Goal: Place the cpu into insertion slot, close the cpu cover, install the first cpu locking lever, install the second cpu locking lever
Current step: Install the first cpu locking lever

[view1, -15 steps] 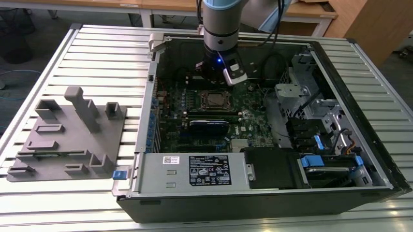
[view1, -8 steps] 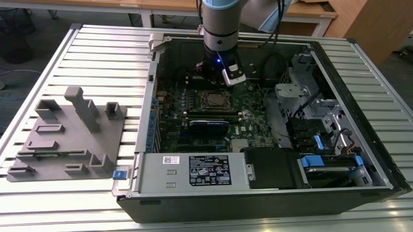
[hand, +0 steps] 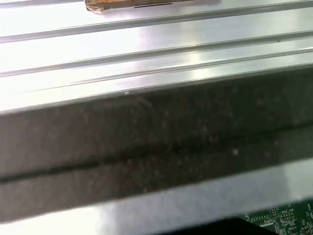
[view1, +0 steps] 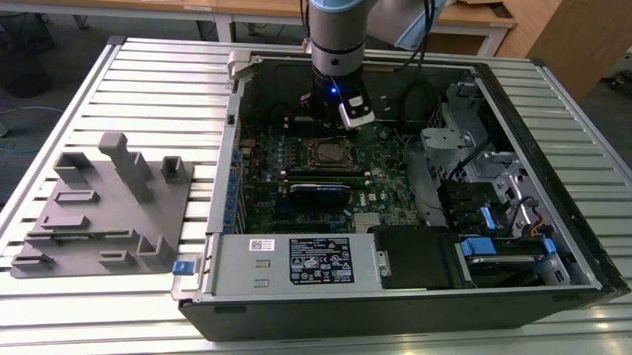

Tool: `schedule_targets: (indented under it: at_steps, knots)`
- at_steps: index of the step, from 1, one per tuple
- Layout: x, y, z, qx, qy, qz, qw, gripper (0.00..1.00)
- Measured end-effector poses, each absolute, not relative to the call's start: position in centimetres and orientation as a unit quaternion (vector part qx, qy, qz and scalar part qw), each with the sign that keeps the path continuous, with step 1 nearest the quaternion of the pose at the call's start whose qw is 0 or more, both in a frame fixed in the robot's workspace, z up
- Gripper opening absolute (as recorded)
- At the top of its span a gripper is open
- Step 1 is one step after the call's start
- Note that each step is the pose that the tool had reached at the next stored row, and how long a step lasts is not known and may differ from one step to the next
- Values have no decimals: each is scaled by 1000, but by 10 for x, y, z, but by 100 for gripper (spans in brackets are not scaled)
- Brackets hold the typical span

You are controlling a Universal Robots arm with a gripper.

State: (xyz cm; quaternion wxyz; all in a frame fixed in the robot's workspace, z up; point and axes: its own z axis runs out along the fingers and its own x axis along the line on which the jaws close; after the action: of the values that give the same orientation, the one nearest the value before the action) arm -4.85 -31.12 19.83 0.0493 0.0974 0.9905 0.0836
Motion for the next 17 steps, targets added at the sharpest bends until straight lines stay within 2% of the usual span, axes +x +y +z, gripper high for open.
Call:
schedule_targets:
  at_steps: [17]
  knots:
    - [-48,-310,195,108,991,60,53,11]
